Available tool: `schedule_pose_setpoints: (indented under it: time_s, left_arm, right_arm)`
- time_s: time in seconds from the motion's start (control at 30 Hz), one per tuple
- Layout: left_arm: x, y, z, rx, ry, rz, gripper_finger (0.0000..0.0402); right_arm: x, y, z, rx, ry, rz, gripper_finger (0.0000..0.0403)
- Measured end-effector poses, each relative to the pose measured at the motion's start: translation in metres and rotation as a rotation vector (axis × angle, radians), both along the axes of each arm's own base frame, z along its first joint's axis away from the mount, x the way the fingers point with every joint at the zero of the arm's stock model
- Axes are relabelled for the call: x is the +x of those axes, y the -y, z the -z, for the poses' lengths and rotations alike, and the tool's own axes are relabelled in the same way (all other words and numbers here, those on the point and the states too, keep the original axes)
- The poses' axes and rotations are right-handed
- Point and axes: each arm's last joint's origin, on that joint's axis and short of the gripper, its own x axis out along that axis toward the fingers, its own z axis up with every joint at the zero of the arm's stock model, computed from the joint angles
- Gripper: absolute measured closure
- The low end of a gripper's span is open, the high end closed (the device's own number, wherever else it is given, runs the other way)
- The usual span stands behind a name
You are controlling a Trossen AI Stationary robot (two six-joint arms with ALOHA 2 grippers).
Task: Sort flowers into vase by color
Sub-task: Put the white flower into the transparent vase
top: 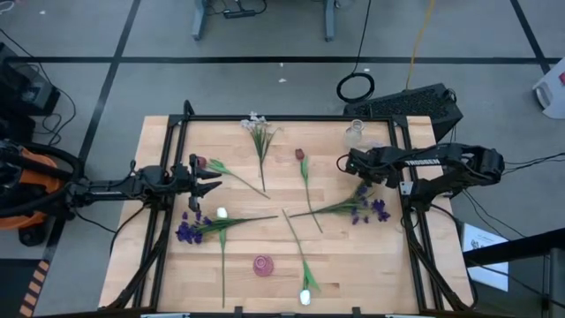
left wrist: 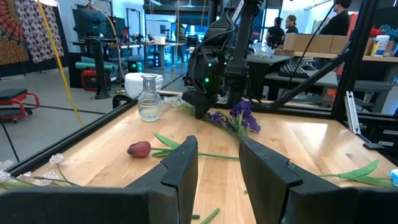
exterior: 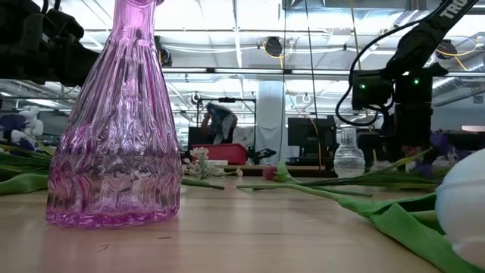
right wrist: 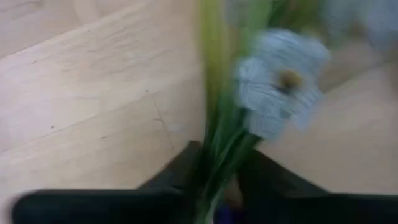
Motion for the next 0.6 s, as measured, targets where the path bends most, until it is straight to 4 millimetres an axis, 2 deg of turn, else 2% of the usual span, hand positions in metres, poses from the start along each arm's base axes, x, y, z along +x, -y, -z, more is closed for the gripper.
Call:
schedule_pose_setpoints:
  time_s: [0.03,0.1,0.23,0.37,0.6]
  left_arm:
    - [0.000,0.000,0.000,0.000,0.000,0.000,0.0278]
    - [0.000,0.000,0.000,0.000,0.000,0.000,0.0278]
    - [0.000,0.000,0.000,0.000,0.000,0.000,0.0278]
    - [0.000,0.000,0.000,0.000,0.000,0.000,0.0278]
    - [0.000,0.000,0.000,0.000,0.000,0.000,0.0278]
  right_arm:
    - [0.000,-0.001,-0.001,-0.016,0.000,-0.009,0.0367]
    - [0.001,-0.003,-0.005,-0.061,0.016,-0.034,0.0390]
    - [-0.004,-0.007,-0.018,-0.146,0.037,-0.057,0.0381]
    - [-0.011,-0.009,-0.036,-0.232,0.082,-0.105,0.0389]
    - [-0.030,-0.017,-0.076,-0.453,0.270,-0.109,0.0399]
